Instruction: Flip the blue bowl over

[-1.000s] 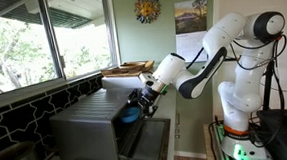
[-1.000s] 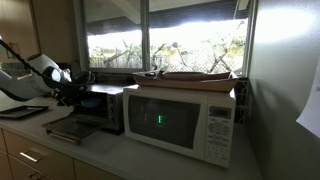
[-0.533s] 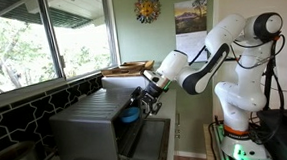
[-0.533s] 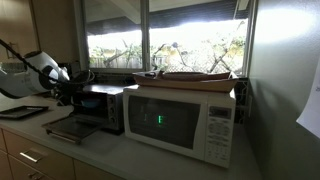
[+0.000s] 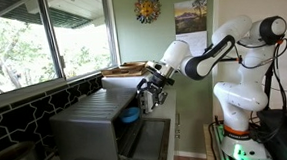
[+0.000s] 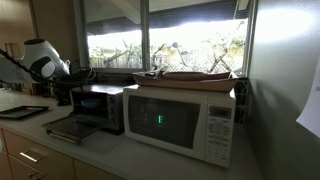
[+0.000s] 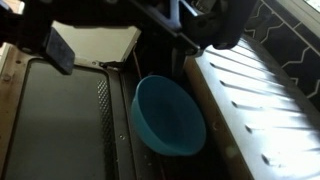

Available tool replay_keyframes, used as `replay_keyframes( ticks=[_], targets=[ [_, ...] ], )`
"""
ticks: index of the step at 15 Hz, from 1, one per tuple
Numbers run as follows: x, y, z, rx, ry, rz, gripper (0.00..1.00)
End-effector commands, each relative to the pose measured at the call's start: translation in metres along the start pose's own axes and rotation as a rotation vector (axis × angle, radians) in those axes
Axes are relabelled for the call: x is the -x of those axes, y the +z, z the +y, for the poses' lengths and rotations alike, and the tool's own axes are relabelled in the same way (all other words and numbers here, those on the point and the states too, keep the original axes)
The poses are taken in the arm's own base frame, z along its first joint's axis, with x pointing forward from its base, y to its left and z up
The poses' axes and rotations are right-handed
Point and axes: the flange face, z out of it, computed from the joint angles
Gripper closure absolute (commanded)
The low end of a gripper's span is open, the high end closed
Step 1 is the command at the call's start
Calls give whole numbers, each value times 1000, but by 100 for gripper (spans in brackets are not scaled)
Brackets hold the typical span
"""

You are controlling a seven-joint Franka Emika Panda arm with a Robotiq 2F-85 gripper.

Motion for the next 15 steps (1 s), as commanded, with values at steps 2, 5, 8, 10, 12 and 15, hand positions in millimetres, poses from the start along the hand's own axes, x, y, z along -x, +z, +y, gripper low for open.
replay_keyframes(
  ticks=[2,5,8,10,12,15],
  targets=[
    [23,-33,-5,-61,218,-39,0],
    [37,-52,-2,-63,380,-91,0],
    [48,-68,-2,-67,540,-134,0],
    [53,-77,-3,-79,647,-148,0],
    [56,-86,-4,-95,733,-141,0],
    [59,-99,-6,-94,799,-103,0]
  ],
)
